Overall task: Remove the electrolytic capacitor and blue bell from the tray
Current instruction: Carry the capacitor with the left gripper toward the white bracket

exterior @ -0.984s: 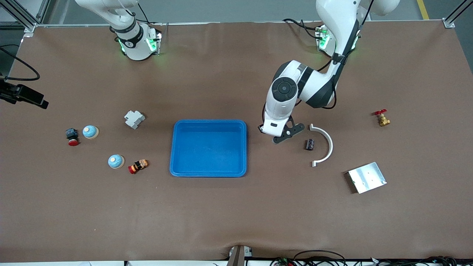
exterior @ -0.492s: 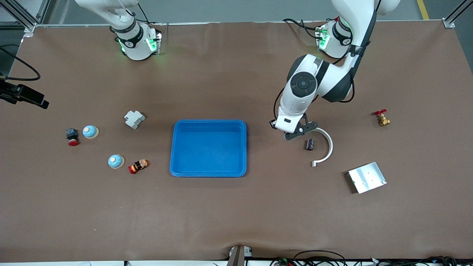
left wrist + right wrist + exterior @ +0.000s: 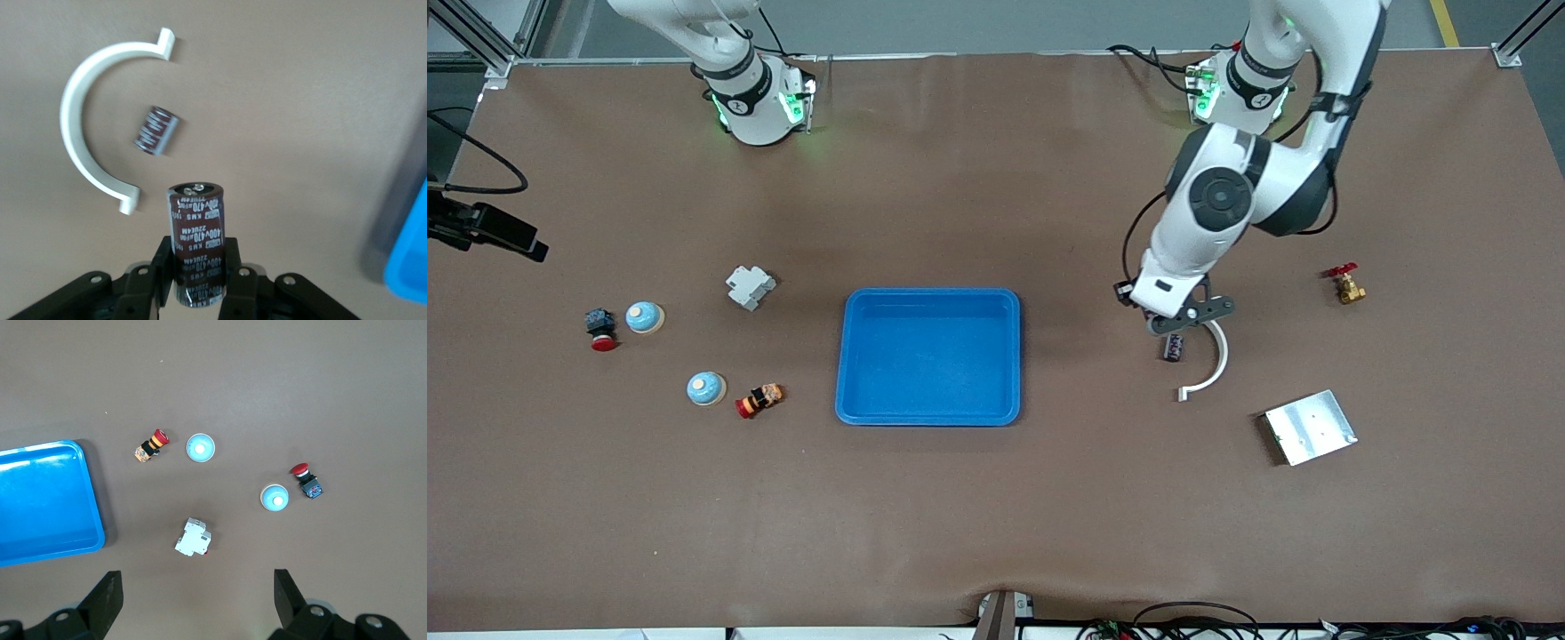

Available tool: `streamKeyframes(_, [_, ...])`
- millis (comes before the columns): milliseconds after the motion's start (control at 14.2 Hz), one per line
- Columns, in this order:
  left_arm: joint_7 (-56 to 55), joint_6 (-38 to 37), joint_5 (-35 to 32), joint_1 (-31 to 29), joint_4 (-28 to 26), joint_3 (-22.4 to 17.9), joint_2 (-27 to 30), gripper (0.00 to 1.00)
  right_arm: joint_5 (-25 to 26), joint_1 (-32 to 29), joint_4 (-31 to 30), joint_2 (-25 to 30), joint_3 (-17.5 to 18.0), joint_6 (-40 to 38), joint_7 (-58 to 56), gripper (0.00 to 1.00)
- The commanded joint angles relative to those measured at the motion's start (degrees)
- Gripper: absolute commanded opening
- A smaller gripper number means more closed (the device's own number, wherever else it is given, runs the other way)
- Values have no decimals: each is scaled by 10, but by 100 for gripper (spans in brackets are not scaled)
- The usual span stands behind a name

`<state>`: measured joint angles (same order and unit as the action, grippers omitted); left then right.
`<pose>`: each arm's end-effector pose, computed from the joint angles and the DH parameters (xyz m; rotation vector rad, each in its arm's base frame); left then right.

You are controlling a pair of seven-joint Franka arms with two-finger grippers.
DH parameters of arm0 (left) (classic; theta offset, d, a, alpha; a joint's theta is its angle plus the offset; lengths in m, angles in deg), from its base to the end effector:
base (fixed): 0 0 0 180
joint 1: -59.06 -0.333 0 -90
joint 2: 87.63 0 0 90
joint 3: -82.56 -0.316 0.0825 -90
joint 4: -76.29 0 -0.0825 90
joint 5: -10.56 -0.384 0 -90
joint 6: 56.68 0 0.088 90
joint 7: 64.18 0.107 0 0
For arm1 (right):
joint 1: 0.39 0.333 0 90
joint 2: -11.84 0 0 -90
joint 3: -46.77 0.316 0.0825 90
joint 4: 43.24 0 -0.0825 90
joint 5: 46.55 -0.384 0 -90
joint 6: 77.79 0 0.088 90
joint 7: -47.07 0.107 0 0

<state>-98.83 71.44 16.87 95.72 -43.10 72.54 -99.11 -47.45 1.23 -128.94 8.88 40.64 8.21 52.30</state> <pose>0.5081 -0.2606 0.3280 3.1023 0.3224 -0.0989 0.5621 -0.0409 0.6250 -3.1197 0.2646 0.0723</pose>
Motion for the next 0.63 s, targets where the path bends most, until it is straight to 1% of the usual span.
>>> streamKeyframes(0, [100, 38, 2, -33, -78, 4, 65, 0, -2, -1, 11, -2, 2, -7, -1, 100])
streamKeyframes(70, [139, 57, 3, -49, -94, 4, 70, 0, -3, -2, 11, -2, 2, -6, -1, 100])
streamKeyframes(211, [199, 73, 2, -72, -108, 4, 73, 0, -3, -4, 11, -3, 2, -1, -2, 100])
streamKeyframes(352, [271, 73, 2, -106, -109, 4, 73, 0, -2, 0, 11, -3, 2, 0, -1, 100])
streamKeyframes(562, [355, 86, 2, -141, -112, 4, 66, 0, -3, 1, 11, -3, 2, 0, 3, 100])
